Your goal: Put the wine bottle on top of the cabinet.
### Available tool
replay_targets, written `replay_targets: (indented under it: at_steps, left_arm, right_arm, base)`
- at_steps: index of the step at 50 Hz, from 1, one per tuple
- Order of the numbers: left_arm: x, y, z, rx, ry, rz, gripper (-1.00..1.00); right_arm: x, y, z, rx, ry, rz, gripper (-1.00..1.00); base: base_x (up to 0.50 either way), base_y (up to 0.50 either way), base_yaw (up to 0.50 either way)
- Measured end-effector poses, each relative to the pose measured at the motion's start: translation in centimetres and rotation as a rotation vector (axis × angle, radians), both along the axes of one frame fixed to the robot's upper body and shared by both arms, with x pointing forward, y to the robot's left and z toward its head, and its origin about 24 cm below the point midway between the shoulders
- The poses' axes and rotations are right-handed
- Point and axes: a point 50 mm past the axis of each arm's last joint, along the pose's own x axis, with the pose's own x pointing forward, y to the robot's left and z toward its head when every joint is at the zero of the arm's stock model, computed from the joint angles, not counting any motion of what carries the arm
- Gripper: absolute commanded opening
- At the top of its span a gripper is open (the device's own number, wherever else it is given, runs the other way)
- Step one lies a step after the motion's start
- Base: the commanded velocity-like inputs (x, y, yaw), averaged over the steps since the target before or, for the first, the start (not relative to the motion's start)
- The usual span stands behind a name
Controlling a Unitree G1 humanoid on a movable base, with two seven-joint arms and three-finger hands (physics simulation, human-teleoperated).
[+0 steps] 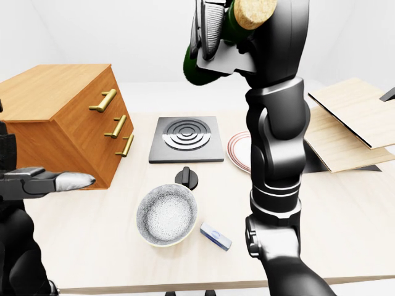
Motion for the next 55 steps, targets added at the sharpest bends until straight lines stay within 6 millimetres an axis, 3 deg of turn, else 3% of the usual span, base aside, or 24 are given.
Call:
replay_targets:
  at_steps: [12, 18, 45, 55]
  left_arm:
    - [6.1, -1.9, 0.8, 0.050, 0.060, 0.061, 1.00]
    - [7.8, -3.1, 0.7, 0.096, 0.100, 0.074, 1.00]
    - [11.3, -7.1, 0.5, 0.257, 0.184, 0.075, 1.00]
    - [11.5, -8.7, 0.6, 0.282, 0.182, 0.050, 1.00]
  right_arm:
    - [0.3, 0.2, -0.3, 0.005, 0.018, -0.007, -1.00]
    - [0.4, 0.2, -0.4, 0.003, 0.023, -0.009, -1.00]
    - [0.9, 0.7, -1.0, 0.011, 0.055, -0.001, -1.00]
    - [1.0, 0.6, -1.4, 0.018, 0.068, 0.002, -1.00]
  base:
    - [0.00, 0.00, 0.00]
    - [0.00, 0.00, 0.00]
    - [0.00, 0.00, 0.00]
    - [0.00, 0.00, 0.00]
